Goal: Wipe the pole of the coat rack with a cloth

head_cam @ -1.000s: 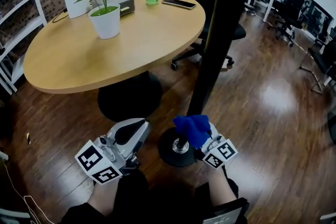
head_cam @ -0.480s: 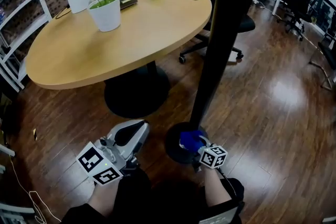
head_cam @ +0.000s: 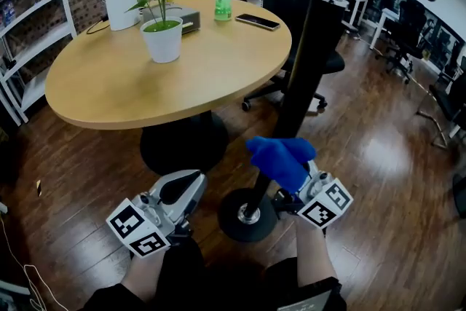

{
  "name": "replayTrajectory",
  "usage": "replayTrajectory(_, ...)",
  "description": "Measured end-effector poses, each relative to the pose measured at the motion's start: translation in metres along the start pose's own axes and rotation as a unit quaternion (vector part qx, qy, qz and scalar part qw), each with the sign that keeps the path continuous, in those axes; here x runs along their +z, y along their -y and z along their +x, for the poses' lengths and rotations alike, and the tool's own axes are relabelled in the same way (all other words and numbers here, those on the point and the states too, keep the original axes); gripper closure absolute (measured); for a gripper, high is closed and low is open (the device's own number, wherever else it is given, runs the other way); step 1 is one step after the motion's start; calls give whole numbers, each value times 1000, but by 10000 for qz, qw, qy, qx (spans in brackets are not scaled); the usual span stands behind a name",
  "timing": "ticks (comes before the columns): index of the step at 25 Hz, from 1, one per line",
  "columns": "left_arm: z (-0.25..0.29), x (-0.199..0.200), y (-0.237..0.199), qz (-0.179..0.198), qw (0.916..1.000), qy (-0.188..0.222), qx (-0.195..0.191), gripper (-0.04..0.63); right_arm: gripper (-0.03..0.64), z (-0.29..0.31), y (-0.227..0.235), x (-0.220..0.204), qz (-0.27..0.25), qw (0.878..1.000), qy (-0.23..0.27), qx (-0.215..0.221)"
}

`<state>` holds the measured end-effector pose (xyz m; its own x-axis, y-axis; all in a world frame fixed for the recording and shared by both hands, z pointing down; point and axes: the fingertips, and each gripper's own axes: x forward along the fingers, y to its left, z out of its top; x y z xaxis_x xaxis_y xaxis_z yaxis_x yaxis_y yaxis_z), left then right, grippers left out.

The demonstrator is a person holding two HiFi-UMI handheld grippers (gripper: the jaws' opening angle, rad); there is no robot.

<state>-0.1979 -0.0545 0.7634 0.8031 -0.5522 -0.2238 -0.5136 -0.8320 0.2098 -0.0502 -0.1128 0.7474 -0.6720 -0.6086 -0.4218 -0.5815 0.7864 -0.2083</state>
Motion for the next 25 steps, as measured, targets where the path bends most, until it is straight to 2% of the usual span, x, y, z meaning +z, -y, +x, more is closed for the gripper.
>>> replayTrajectory(4,-4,20,5,-28,9996,276,5,595,595,36,-18,100,-134,9984,539,46)
replayTrajectory(8,-8,43,9,19,9985,548,-82,595,595,62,-27,182,-346,9947,969,-16)
replayTrajectory(11,-16,57,9,86,9976,678,-82,595,595,78,-34,230,-415,9908,1286,-14)
replayTrajectory(13,-21,62,6,98,9972,737,-37,595,595,81,-34,245,-379,9891,1422,-67)
replayTrajectory(16,-23,62,2,116,9973,730,6,595,595,73,-30,233,-816,9880,1281,-286)
replayTrajectory(19,-21,57,-2,128,9977,670,40,595,595,60,-25,196,-1323,9860,916,-429)
replayTrajectory(21,-17,53,-5,134,9980,613,42,595,595,45,-17,162,-1290,9879,698,-506)
replayTrajectory(25,-12,37,-11,93,9990,433,50,595,595,7,4,78,-828,9935,391,-682)
